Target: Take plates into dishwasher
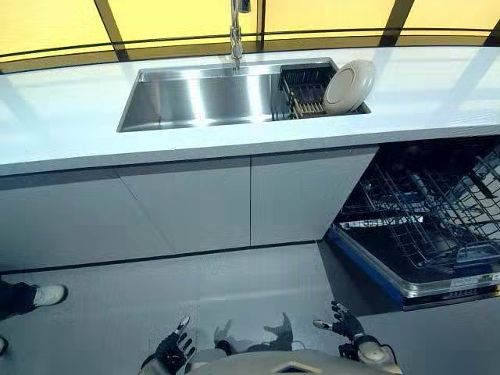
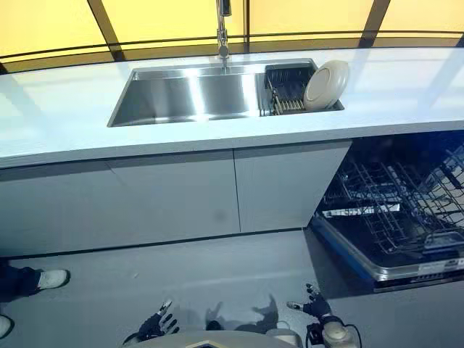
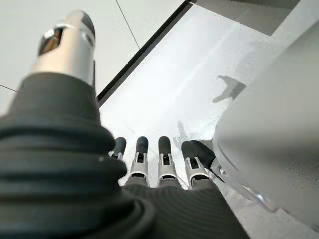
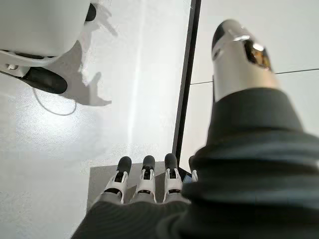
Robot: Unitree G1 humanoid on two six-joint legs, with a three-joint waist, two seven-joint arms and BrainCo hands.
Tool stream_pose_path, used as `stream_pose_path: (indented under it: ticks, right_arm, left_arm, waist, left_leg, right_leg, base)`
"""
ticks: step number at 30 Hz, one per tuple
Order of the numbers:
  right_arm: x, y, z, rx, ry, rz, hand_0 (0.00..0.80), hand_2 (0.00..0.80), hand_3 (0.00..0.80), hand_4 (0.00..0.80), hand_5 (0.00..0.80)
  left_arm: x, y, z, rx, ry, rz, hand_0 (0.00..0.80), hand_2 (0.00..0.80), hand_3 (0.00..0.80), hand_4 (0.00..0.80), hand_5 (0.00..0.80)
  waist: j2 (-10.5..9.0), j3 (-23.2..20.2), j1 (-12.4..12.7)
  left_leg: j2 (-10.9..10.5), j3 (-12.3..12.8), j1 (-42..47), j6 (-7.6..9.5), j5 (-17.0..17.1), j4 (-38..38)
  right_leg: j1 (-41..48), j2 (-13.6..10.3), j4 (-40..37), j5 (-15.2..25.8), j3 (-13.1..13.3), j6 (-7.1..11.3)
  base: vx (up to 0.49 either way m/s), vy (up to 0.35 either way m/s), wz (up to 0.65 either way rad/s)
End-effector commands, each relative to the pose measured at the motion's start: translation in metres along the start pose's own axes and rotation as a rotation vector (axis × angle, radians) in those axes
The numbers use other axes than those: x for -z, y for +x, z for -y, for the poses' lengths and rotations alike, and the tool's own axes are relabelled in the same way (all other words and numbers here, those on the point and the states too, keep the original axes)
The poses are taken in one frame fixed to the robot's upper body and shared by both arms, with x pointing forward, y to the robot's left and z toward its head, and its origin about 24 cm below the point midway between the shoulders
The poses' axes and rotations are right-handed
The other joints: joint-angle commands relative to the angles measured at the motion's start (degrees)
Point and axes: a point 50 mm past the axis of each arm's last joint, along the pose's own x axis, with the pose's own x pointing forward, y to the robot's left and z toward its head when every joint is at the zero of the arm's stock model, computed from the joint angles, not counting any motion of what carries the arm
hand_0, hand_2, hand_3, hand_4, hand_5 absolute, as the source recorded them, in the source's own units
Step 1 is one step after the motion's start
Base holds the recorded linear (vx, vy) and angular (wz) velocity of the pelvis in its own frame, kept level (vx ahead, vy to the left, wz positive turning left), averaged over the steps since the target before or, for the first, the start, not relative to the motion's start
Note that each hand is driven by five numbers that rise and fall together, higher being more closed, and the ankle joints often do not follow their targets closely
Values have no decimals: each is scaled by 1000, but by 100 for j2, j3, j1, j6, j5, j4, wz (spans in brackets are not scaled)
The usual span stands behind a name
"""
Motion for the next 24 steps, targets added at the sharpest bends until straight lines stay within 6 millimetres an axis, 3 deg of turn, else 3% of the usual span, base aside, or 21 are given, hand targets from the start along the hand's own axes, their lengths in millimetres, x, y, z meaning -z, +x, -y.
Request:
stream_pose_path:
  ticks: [1, 24]
  right_arm:
    - [-33, 9, 3, 13, 30, 134, 0, 0, 0, 0, 0]
    - [-37, 10, 0, -13, 28, 152, 0, 0, 0, 0, 0]
  left_arm:
    - [-8, 5, 15, 17, 18, 17, 0, 0, 0, 0, 0]
    - [-5, 6, 20, 69, -33, 43, 0, 0, 0, 0, 0]
  waist:
    - [0, 86, 51]
    - [14, 124, 44]
  left_leg:
    - [-376, 81, 27, 247, -635, 313]
    - [-352, 110, 82, 235, -689, 397]
  right_leg:
    - [-476, 256, 544, -180, 92, 80]
    - [-416, 276, 601, -238, 69, 31]
  base:
    - [0, 0, 0]
    - [0, 0, 0]
